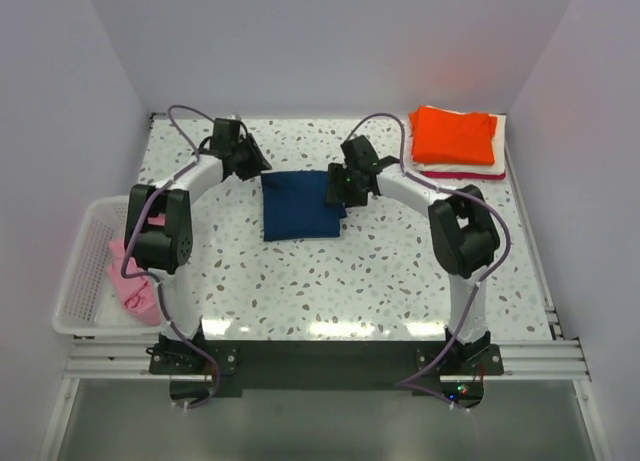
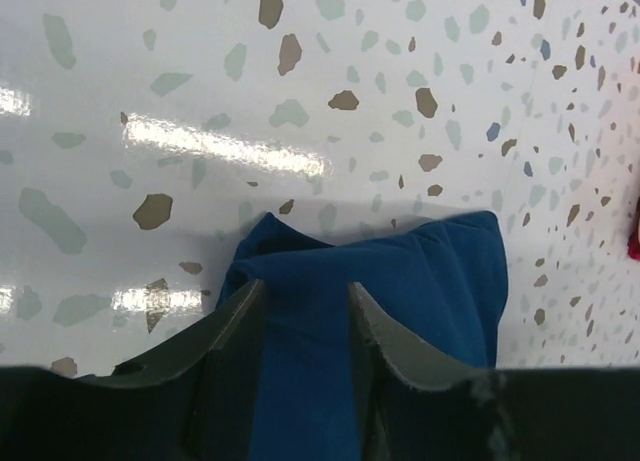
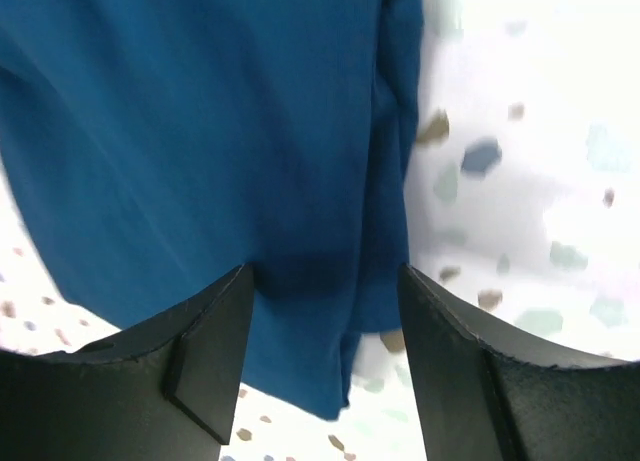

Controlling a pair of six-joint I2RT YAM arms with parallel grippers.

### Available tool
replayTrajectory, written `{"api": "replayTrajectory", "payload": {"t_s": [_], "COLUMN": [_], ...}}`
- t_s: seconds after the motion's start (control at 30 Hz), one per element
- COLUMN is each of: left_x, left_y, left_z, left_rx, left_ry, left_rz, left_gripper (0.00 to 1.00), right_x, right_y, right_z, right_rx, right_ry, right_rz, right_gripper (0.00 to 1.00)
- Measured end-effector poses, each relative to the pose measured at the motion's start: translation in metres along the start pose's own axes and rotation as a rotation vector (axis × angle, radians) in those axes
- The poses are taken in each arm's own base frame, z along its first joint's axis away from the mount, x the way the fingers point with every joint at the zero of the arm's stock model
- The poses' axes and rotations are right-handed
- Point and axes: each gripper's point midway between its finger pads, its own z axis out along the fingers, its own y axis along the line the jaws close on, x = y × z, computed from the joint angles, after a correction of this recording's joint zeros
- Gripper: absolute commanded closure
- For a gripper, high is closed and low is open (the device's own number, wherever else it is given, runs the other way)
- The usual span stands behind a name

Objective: Fold and stack the t-shirts
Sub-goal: Neatly place the folded tshirt to the corner

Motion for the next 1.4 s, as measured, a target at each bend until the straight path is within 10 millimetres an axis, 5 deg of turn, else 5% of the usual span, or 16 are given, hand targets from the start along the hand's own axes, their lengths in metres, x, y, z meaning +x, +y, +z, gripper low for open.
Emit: {"api": "replayTrajectory", "payload": {"t_s": [0.2, 0.47, 0.6, 0.83, 1.0, 1.2, 1.4], "left_x": [0.002, 0.000, 0.006, 0.006, 0.008, 0.013, 0.008], "left_y": [0.011, 0.013, 0.019, 0.018, 0.018, 0.021, 0.016], "left_z": [0.006, 0.017, 0.024, 0.029, 0.035, 0.041, 0.044], "left_rx": [-0.048, -0.055, -0.066, -0.062, -0.052, -0.051, -0.038], "left_ry": [0.007, 0.014, 0.034, 0.038, 0.048, 0.063, 0.056], "left_rz": [0.027, 0.046, 0.042, 0.042, 0.041, 0.038, 0.038], "left_gripper": [0.49, 0.67, 0.69, 0.87, 0.97, 1.00, 1.00], "right_x": [0.026, 0.041, 0.061, 0.086, 0.095, 0.109, 0.102], "right_y": [0.015, 0.027, 0.065, 0.155, 0.179, 0.154, 0.146], "right_z": [-0.013, -0.035, -0.037, -0.026, 0.008, 0.047, 0.048], "right_rx": [0.080, 0.102, 0.082, 0.019, 0.072, 0.201, 0.255], "right_ry": [-0.018, -0.064, -0.089, -0.160, -0.198, -0.186, -0.219], "right_rz": [-0.088, -0.139, -0.244, -0.428, -0.496, -0.533, -0.533], "right_gripper": [0.36, 0.35, 0.35, 0.35, 0.35, 0.52, 0.96]}}
